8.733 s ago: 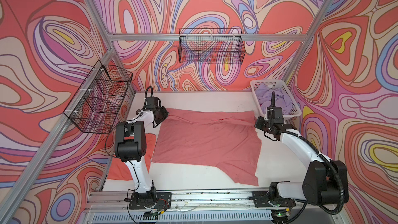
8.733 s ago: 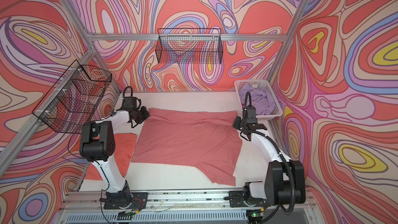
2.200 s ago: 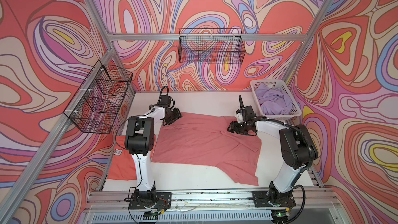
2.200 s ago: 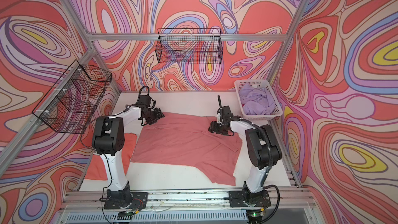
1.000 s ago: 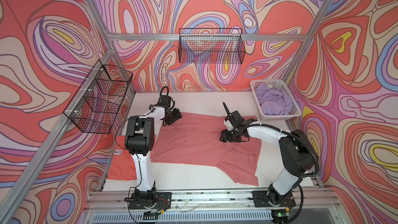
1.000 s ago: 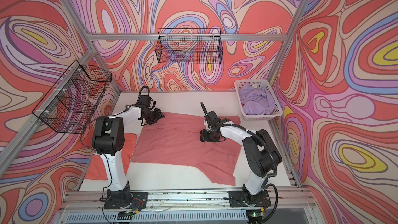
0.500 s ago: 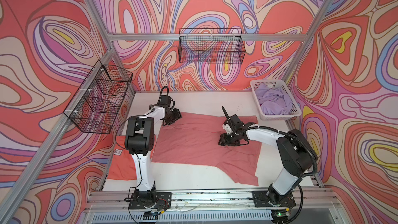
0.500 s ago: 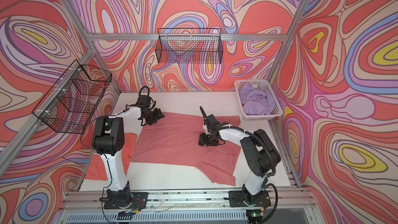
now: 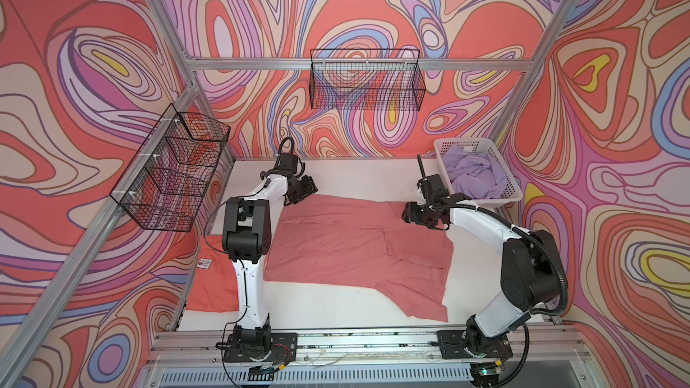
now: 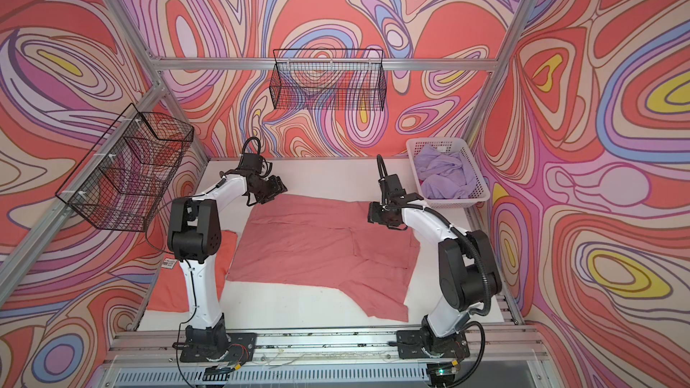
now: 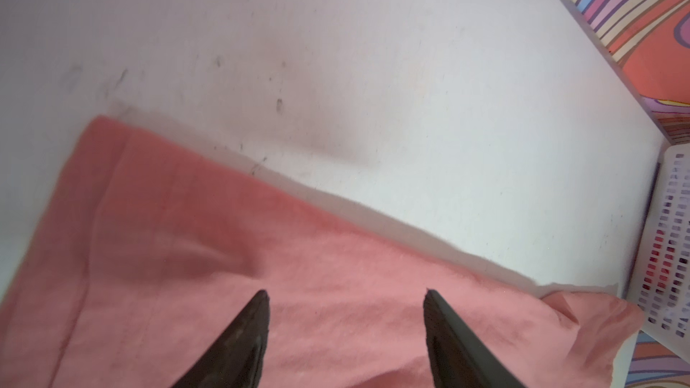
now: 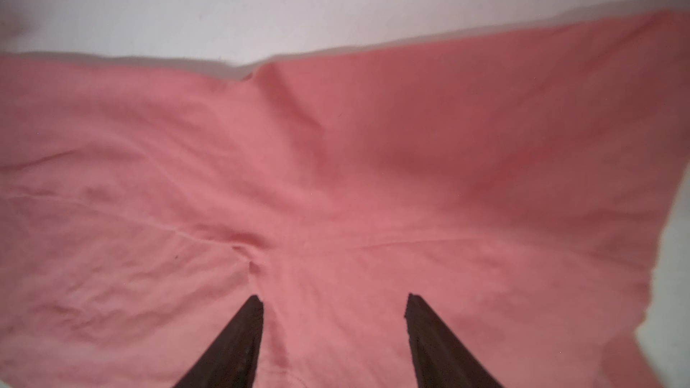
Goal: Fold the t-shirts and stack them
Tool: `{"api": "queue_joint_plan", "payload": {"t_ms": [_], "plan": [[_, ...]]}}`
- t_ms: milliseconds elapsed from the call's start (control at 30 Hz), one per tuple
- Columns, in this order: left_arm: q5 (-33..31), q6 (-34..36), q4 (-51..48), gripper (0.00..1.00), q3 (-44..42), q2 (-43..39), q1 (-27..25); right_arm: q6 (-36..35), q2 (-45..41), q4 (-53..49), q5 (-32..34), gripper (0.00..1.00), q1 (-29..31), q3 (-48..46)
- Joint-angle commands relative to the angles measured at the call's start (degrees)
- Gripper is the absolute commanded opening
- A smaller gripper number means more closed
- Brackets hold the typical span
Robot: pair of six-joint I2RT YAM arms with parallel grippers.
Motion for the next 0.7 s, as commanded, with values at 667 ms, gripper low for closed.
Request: {"api": "queue_joint_plan", "payload": {"t_ms": [667], "plan": [[-6.5,-1.6,-10.6,0.60,-2.5,4.0,6.9,-2.3,19.8,5.1,1.9,0.63,-6.6,17.4]]}}
